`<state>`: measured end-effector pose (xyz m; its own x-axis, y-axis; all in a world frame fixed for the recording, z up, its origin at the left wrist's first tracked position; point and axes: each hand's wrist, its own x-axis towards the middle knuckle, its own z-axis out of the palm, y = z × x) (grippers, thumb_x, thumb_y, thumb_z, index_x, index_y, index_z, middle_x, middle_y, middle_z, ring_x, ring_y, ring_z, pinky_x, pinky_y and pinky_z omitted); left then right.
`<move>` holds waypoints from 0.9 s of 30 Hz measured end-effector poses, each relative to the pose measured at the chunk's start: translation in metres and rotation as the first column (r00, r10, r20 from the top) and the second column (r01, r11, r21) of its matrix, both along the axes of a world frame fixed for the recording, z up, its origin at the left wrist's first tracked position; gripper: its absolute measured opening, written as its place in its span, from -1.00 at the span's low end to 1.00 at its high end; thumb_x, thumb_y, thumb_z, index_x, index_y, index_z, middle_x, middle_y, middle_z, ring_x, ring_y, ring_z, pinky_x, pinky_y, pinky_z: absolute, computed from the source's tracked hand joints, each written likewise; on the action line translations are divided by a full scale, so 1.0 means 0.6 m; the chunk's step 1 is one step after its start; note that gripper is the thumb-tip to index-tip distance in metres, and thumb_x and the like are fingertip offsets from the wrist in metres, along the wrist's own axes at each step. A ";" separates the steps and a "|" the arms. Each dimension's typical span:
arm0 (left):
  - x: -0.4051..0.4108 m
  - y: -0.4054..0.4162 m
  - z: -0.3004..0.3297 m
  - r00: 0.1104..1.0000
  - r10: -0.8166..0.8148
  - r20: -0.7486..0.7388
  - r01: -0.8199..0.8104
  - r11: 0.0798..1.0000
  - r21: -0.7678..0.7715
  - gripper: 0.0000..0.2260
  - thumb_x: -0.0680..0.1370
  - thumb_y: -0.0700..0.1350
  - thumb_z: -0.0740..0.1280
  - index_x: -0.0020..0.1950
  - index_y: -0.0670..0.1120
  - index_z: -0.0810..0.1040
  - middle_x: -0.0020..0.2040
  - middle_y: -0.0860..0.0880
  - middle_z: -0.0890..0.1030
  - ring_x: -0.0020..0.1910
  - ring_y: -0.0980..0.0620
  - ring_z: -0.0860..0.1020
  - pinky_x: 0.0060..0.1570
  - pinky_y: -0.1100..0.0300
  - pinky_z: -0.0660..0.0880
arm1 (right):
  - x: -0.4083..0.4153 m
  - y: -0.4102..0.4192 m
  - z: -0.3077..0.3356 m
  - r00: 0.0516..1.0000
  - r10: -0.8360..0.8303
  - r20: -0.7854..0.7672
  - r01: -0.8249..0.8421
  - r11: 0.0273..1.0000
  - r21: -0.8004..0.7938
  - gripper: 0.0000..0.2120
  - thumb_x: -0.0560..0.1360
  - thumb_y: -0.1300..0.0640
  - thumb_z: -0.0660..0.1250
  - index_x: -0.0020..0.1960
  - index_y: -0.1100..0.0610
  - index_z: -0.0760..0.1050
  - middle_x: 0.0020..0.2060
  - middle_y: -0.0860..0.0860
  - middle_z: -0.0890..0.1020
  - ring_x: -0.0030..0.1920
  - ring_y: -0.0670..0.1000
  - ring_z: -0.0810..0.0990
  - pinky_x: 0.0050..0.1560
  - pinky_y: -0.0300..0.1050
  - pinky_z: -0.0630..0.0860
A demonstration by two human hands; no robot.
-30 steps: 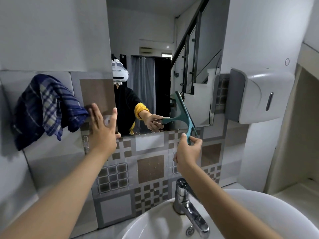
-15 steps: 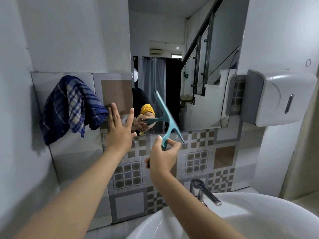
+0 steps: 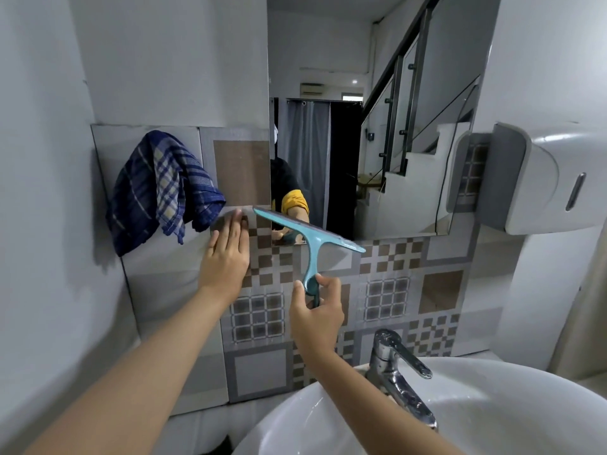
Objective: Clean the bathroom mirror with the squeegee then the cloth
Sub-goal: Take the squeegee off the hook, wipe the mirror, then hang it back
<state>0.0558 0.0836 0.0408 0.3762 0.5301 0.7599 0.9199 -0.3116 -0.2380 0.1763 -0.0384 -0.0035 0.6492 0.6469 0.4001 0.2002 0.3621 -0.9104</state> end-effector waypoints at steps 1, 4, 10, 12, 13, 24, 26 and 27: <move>-0.004 0.002 0.002 1.000 -0.013 -0.007 0.013 1.000 -0.007 -0.35 0.31 -0.34 0.49 0.36 -0.30 0.34 0.47 -0.26 0.26 0.41 -0.21 0.32 0.34 -0.07 0.29 | 0.007 0.000 -0.004 1.000 -0.005 0.027 0.005 1.000 -0.002 -0.83 0.50 0.10 0.38 -0.01 0.02 0.38 -0.34 0.05 0.54 -0.45 -0.05 0.43 -0.43 -0.12 0.46; -0.011 0.004 0.008 0.999 -0.009 -0.036 0.007 0.998 -0.070 -0.20 0.21 -0.23 0.59 0.38 -0.27 0.33 0.49 -0.22 0.22 0.43 -0.19 0.29 0.35 -0.06 0.21 | 0.023 -0.003 -0.015 0.996 -0.023 0.089 0.024 1.000 -0.013 -0.83 0.50 0.12 0.38 0.01 0.05 0.40 -0.39 0.00 0.51 -0.50 -0.08 0.38 -0.48 -0.16 0.42; -0.021 0.003 0.008 0.998 -0.043 -0.042 0.039 0.994 -0.106 -0.03 0.16 -0.06 0.61 0.45 -0.25 0.23 0.49 -0.19 0.23 0.45 -0.19 0.26 0.35 -0.06 0.19 | 0.047 -0.014 -0.034 0.983 -0.034 0.182 0.039 0.999 -0.020 -0.83 0.49 0.14 0.40 -0.03 0.06 0.41 -0.48 -0.05 0.46 -0.54 -0.13 0.37 -0.53 -0.20 0.37; -0.035 -0.013 0.022 0.999 -0.052 -0.007 0.051 0.995 -0.090 -0.04 0.18 -0.05 0.60 0.46 -0.24 0.22 0.50 -0.18 0.22 0.45 -0.18 0.25 0.35 -0.08 0.23 | 0.047 -0.034 -0.021 0.975 -0.013 0.220 0.013 1.000 0.002 -0.83 0.49 0.14 0.40 -0.03 0.07 0.42 -0.47 -0.08 0.44 -0.54 -0.14 0.37 -0.55 -0.29 0.33; -0.036 -0.012 0.024 0.999 -0.054 -0.005 0.053 0.994 -0.095 -0.04 0.18 -0.05 0.60 0.46 -0.24 0.21 0.50 -0.18 0.21 0.46 -0.18 0.25 0.35 -0.08 0.24 | 0.050 -0.036 -0.022 0.974 -0.006 0.227 0.006 1.000 0.000 -0.83 0.49 0.14 0.40 -0.03 0.06 0.42 -0.46 -0.08 0.44 -0.53 -0.13 0.36 -0.54 -0.29 0.34; -0.016 -0.028 0.022 0.977 -0.156 0.148 0.185 0.961 -0.205 -0.27 0.45 -0.15 0.41 0.52 -0.15 0.09 0.55 -0.13 0.05 0.52 -0.13 0.06 0.45 -0.05 -0.01 | 0.095 -0.064 -0.017 0.963 0.124 0.239 -0.065 0.969 -0.240 -0.78 0.47 0.10 0.44 -0.12 -0.09 0.38 -0.19 -0.01 0.62 -0.37 -0.05 0.58 -0.39 -0.16 0.58; -0.004 -0.059 0.035 0.906 -0.296 0.302 0.363 0.911 -0.194 -0.42 0.49 -0.15 0.37 0.46 -0.15 0.25 0.50 -0.14 0.23 0.49 -0.11 0.17 0.46 0.00 0.05 | 0.108 -0.086 0.009 0.942 0.190 0.277 -0.109 0.953 -0.282 -0.79 0.46 0.12 0.45 -0.09 -0.06 0.41 -0.13 0.00 0.62 -0.39 -0.11 0.56 -0.46 -0.31 0.50; 0.003 -0.080 0.044 0.841 -0.372 0.393 0.470 0.862 -0.189 -0.49 0.49 -0.16 0.37 0.42 -0.15 0.33 0.46 -0.13 0.33 0.46 -0.08 0.24 0.44 0.04 0.10 | 0.113 -0.098 0.027 0.924 0.226 0.307 -0.127 0.942 -0.311 -0.79 0.45 0.12 0.46 -0.07 -0.04 0.43 -0.13 0.00 0.62 -0.42 -0.15 0.54 -0.48 -0.36 0.46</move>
